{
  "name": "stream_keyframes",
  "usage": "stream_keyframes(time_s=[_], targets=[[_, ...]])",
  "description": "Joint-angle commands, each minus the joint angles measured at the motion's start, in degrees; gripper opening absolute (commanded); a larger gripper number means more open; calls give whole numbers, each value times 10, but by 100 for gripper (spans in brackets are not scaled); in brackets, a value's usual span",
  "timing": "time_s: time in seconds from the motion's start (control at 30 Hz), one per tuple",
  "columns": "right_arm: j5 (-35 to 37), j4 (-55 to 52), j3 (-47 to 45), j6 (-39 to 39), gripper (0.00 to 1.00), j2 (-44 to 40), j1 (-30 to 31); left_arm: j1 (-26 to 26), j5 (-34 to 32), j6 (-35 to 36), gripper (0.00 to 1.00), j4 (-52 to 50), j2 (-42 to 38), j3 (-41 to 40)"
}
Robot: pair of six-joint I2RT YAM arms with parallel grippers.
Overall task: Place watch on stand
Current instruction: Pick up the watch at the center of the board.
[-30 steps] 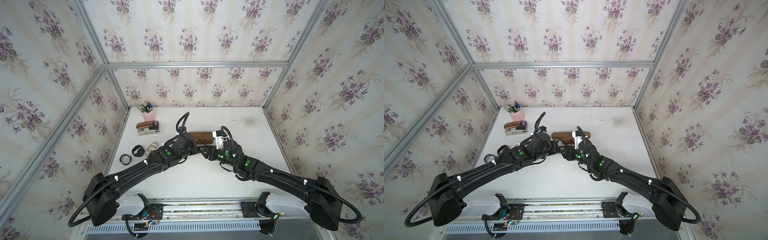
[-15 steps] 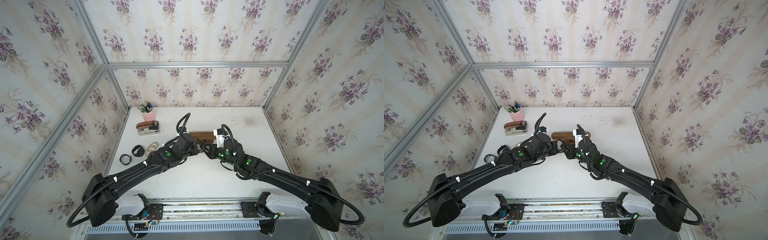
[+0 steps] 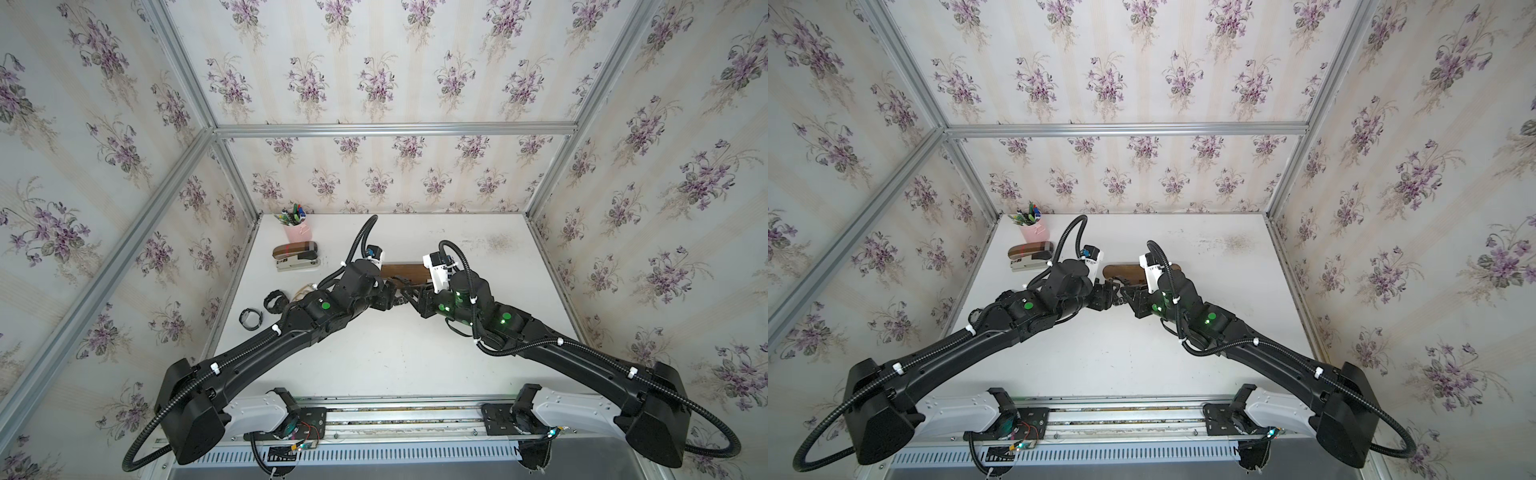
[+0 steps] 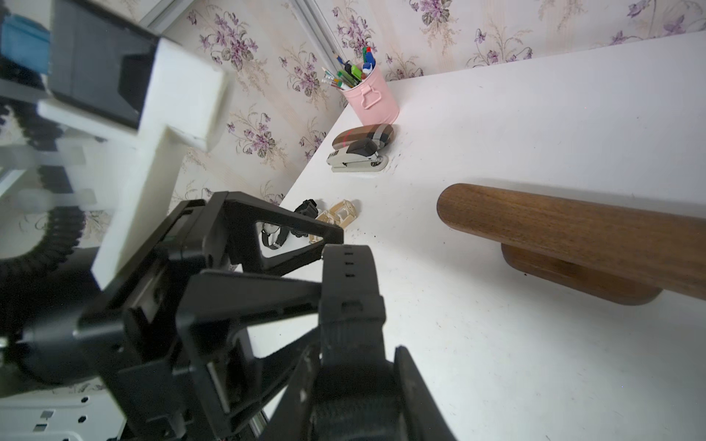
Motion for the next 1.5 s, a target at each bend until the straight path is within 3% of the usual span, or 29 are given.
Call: stream_keyframes(time_s=[0.0, 0.17, 0.37, 0.63, 0.73, 1.0, 1.27, 1.47], targets=[[-12, -48, 19, -50, 14, 2, 0, -1, 49, 102, 63, 44, -10, -16], [-15, -75, 35, -63, 14, 5, 0, -2, 36, 124, 56, 69, -16, -30], [-23, -90, 53, -63, 15, 28, 0, -3, 64, 118, 28, 70, 0, -20], [-15, -91, 65, -60, 20, 37, 0, -3, 66, 49, 3, 57, 34, -3], [-2, -88, 64, -56, 24, 33, 0, -3, 58, 5, 1, 61, 40, -2], [42, -46, 28, -49, 70, -23, 0, 19, 31, -139, 0, 97, 14, -46], [46, 94, -66, -29, 80, -75, 0, 42, 77, -324, 0, 208, -15, -121], [20, 114, -73, -10, 86, -70, 0, 41, 122, -371, 0, 273, -9, -133]])
